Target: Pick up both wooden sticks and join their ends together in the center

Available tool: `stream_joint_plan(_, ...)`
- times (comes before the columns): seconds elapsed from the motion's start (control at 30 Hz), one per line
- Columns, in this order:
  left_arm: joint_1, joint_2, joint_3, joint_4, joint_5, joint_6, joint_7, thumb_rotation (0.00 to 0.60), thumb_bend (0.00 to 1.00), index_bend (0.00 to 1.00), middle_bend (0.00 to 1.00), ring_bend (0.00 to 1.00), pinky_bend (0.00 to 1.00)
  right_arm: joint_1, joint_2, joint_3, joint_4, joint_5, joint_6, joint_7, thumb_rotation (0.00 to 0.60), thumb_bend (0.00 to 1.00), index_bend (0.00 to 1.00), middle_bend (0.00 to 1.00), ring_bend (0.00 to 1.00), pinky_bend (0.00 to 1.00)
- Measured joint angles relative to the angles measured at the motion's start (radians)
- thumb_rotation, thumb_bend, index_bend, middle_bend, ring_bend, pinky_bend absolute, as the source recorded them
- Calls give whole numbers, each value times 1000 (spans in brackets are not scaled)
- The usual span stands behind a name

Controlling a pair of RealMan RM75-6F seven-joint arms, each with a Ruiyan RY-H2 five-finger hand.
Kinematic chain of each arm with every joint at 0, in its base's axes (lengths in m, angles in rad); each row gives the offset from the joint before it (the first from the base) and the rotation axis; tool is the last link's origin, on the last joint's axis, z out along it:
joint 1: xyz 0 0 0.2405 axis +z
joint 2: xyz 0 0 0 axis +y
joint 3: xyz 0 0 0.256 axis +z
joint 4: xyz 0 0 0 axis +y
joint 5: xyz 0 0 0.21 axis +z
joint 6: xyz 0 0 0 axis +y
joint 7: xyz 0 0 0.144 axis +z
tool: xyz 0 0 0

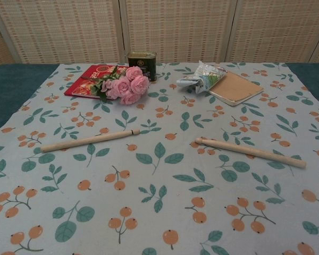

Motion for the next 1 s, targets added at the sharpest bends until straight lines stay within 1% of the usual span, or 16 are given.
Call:
stream_joint_plan(0.07, -4, -18, 4, 10, 9, -8, 5, 600, 455, 0, 45, 51, 192, 2, 0, -1, 2, 1, -9, -6, 600, 350, 0, 0, 0, 0)
stream_joint_plan(0.17, -19, -58, 6, 39, 31, -23, 8, 600, 454, 8, 88, 62, 204, 8, -4, -2, 6, -5, -17, -4, 600, 349, 0, 0, 0, 0)
stream_joint_plan(0.33, -56, -160, -17, 110, 44, -49, 2, 600, 455, 92, 179, 94, 205, 17, -17, 8, 19, -17, -8, 2, 600, 349, 0, 0, 0, 0)
stream_joint_plan(0.4, -76, -195, -31, 135, 44, -67, 4, 600, 454, 139, 224, 127, 209, 22, -17, 9, 21, -19, -14, -1, 600, 350, 0, 0, 0, 0)
stream_joint_plan(0.43, -85, -207, -37, 141, 43, -76, 10, 600, 453, 147, 230, 132, 210, 25, -17, 11, 21, -18, -19, -3, 600, 349, 0, 0, 0, 0)
stream_joint_plan(0.53, -125, -255, -64, 159, 33, -122, 64, 600, 452, 162, 249, 148, 208, 47, -20, 26, 17, 4, -56, -14, 600, 350, 0, 0, 0, 0)
stream_joint_plan(0.57, -150, -297, -86, 176, 20, -149, 106, 600, 452, 181, 275, 169, 208, 55, -22, 32, 16, 14, -72, -18, 600, 350, 0, 0, 0, 0)
stream_joint_plan(0.63, -177, -347, -109, 203, 5, -169, 154, 600, 453, 207, 310, 196, 210, 74, -25, 41, 13, 38, -110, -35, 600, 350, 0, 0, 0, 0)
stream_joint_plan(0.77, -252, -484, -164, 322, -39, -216, 270, 600, 452, 220, 317, 204, 210, 102, -29, 52, 6, 83, -169, -76, 600, 350, 0, 0, 0, 0)
stream_joint_plan(0.87, -301, -561, -200, 406, -80, -250, 294, 600, 439, 244, 335, 217, 212, 116, -31, 59, -4, 107, -187, -95, 600, 349, 0, 0, 0, 0)
stream_joint_plan(1.0, -339, -628, -227, 479, -117, -263, 313, 600, 423, 332, 406, 270, 250, 128, -35, 67, -18, 136, -206, -120, 600, 349, 0, 0, 0, 0)
